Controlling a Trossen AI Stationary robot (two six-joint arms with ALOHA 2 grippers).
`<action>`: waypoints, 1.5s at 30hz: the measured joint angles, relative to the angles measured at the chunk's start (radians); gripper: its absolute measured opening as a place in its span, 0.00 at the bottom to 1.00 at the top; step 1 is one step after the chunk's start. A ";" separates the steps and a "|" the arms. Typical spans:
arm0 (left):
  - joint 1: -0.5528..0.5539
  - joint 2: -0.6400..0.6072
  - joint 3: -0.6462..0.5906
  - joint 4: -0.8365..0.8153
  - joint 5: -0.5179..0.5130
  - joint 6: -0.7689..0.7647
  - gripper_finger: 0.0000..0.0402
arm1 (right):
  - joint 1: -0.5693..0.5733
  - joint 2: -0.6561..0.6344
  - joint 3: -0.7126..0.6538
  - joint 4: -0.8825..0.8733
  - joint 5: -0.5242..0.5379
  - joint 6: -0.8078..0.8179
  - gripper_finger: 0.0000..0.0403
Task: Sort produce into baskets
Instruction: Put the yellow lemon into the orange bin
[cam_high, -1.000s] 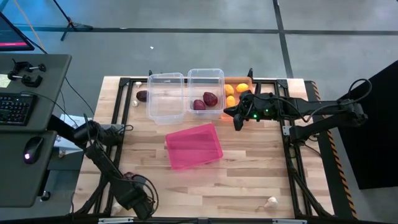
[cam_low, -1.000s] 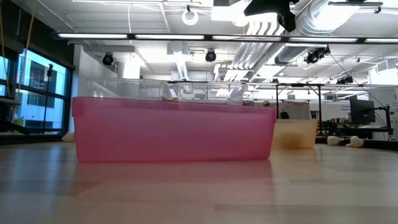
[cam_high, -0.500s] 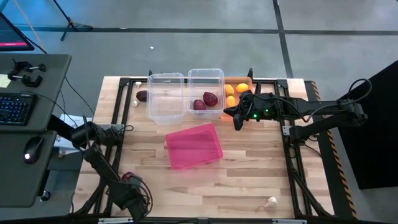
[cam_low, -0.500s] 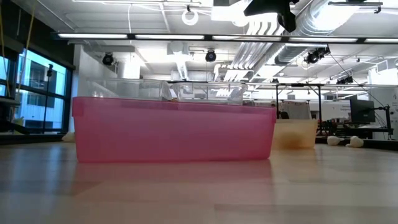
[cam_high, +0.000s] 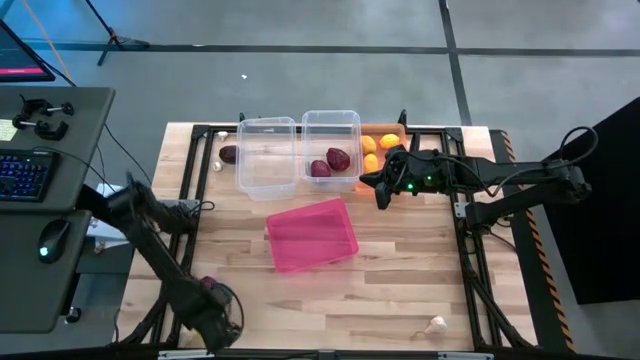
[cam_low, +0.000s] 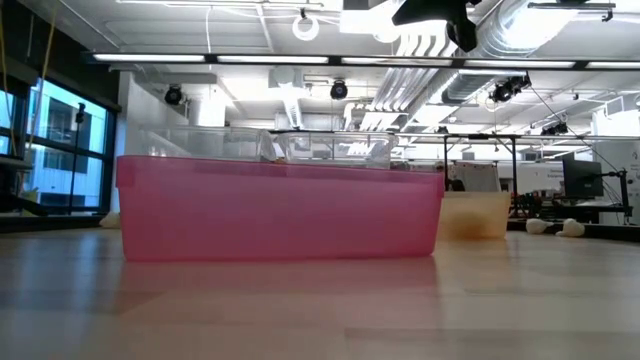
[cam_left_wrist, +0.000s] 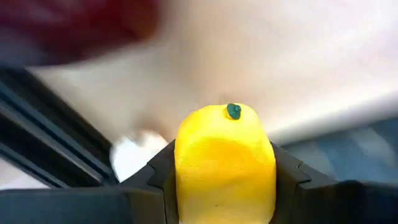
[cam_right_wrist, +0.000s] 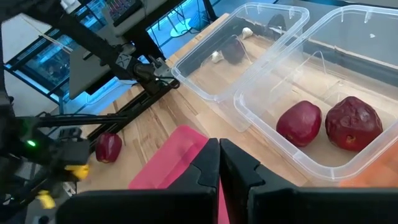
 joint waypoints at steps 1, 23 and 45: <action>0.000 -0.035 0.000 0.025 -0.024 0.036 0.33 | 0.000 0.000 0.000 0.000 0.000 -0.005 0.00; 0.914 -0.294 0.043 0.483 -0.533 1.372 0.41 | 0.000 -0.212 0.001 0.429 -0.045 -0.400 0.00; 1.260 0.311 0.473 1.055 -0.118 1.821 0.41 | 0.000 -0.240 0.001 0.426 0.128 -0.389 0.00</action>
